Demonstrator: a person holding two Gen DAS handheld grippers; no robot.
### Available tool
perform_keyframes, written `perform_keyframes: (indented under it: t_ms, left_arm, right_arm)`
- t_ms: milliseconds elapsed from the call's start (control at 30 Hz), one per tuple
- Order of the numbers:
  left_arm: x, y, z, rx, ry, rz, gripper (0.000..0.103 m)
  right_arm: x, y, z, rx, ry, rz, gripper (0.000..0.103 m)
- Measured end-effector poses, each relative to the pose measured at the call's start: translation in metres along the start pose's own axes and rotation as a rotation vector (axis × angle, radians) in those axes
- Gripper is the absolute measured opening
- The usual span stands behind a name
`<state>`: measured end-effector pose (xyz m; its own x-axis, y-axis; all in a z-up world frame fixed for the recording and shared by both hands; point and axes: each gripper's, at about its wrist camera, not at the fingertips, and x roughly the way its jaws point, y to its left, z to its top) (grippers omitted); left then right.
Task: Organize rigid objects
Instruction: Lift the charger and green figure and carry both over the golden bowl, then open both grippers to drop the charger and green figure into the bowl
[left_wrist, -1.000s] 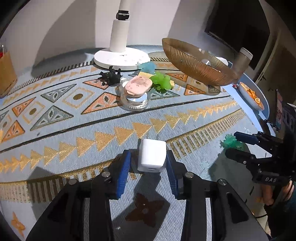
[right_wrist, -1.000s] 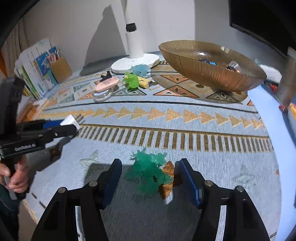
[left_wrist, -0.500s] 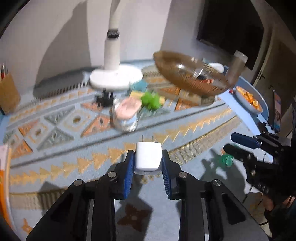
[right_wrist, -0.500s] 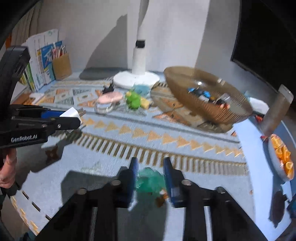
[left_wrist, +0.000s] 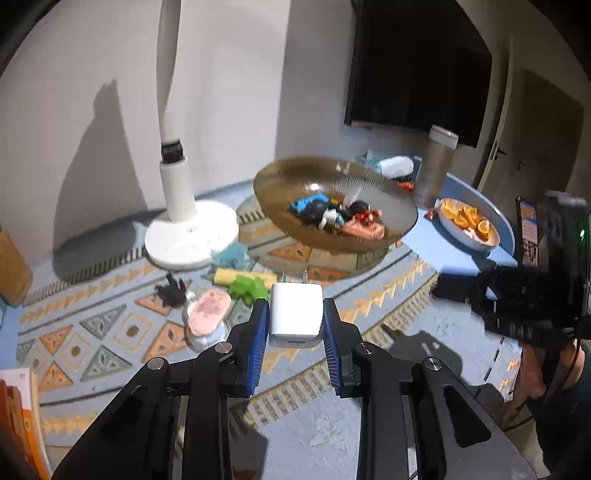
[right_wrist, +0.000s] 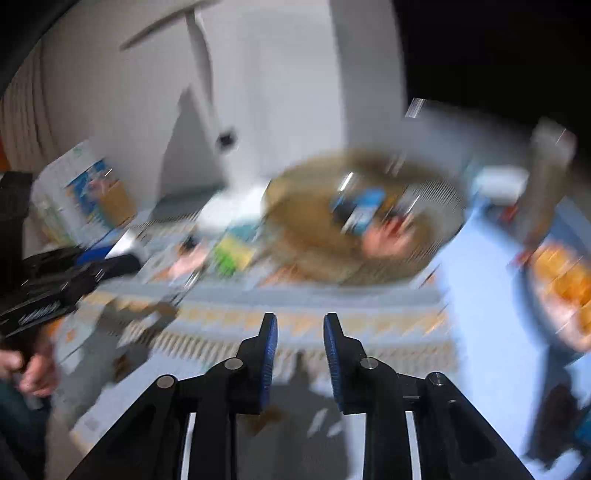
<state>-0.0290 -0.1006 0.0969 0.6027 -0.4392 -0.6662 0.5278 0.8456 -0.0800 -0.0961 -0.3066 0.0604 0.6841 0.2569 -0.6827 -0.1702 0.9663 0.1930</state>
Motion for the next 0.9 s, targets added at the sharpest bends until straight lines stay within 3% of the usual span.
perform_keyframes:
  t_ms: [33,67,100,233,267,400,467,600,733,900]
  left_arm:
    - [0.003,0.002,-0.002,-0.01,0.01,-0.003,0.025]
    - [0.005,0.003,-0.004,-0.019,0.016,-0.006,0.025]
    - [0.007,0.004,-0.006,-0.028,0.023,-0.011,0.025]
    - [0.009,0.005,-0.011,-0.028,0.043,-0.002,0.025]
    - [0.009,0.005,-0.012,-0.024,0.045,-0.001,0.025]
    - [0.008,0.008,-0.014,-0.014,0.047,0.013,0.025]
    - [0.007,0.01,-0.012,-0.021,0.046,0.012,0.025]
    - [0.004,0.007,0.007,-0.004,0.019,0.012,0.025]
    - [-0.001,-0.004,0.053,0.016,-0.059,-0.001,0.025]
    - [0.018,-0.013,0.101,-0.002,-0.109,-0.022,0.025]
  right_arm:
    - [0.01,0.002,-0.007,0.018,0.053,0.051,0.041]
    - [0.018,0.006,-0.015,0.031,0.081,0.08,0.061]
    - [0.026,0.013,-0.024,0.034,0.099,0.1,0.067]
    - [0.057,0.049,-0.039,-0.039,0.167,0.043,0.067]
    - [0.063,0.053,-0.04,-0.046,0.172,0.03,0.065]
    - [0.071,0.074,-0.037,-0.14,0.153,-0.087,0.035]
    - [0.065,0.077,-0.034,-0.174,0.139,-0.084,0.032]
    - [0.02,0.06,-0.001,-0.172,-0.005,-0.124,0.032]
    - [-0.033,0.024,0.046,-0.098,-0.171,-0.19,0.032]
    - [-0.064,-0.018,0.096,-0.027,-0.299,-0.294,0.032]
